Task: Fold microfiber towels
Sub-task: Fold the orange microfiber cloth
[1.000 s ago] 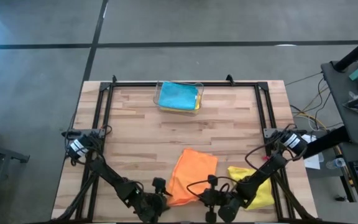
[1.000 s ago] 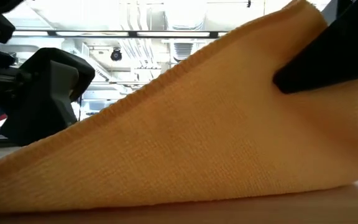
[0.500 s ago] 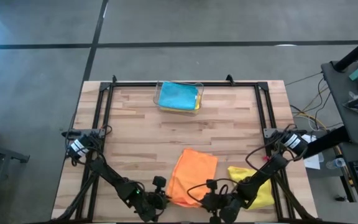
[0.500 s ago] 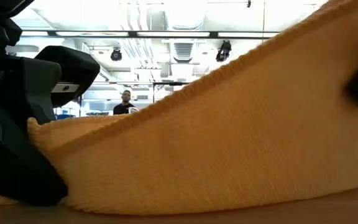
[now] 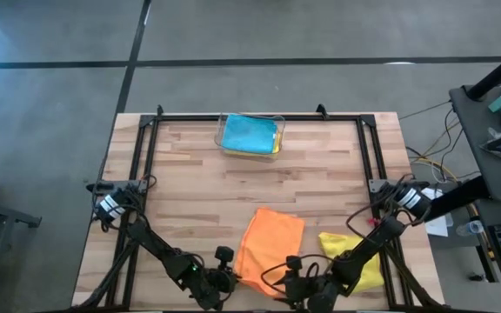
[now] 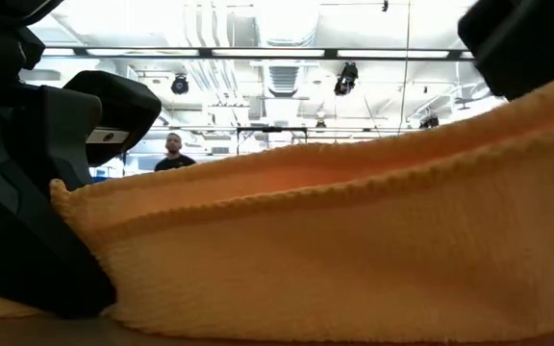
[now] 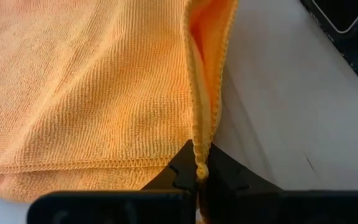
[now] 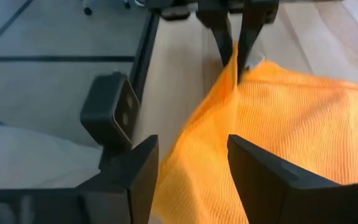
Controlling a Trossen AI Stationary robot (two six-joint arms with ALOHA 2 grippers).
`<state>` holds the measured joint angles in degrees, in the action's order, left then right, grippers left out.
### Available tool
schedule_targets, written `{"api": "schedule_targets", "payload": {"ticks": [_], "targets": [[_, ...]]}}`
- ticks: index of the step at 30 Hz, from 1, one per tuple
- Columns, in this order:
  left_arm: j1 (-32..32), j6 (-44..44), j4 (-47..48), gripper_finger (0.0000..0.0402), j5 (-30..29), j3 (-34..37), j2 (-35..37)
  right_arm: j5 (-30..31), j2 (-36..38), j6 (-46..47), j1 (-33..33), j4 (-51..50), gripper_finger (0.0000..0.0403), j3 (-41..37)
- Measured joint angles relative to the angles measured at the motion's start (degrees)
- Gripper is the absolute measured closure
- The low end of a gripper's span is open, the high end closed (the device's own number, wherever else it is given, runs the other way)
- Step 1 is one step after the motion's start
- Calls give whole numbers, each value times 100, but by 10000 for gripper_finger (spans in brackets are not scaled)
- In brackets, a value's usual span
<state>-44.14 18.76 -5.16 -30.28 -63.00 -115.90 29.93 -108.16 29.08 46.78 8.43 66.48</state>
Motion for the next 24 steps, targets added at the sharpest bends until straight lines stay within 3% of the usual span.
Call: {"api": "schedule_targets", "payload": {"ticks": [8, 21, 24], "targets": [[4, 36, -28, 401, 22, 0, 0, 2, -303, 24, 155, -693, 220, 340], [98, 49, -64, 401, 420, -87, 4, 10, -631, -789, 510, -1558, 139, 1292], [141, 51, -75, 402, 557, -115, 4, 300, -847, -1167, 615, -1638, 125, 1406]]}}
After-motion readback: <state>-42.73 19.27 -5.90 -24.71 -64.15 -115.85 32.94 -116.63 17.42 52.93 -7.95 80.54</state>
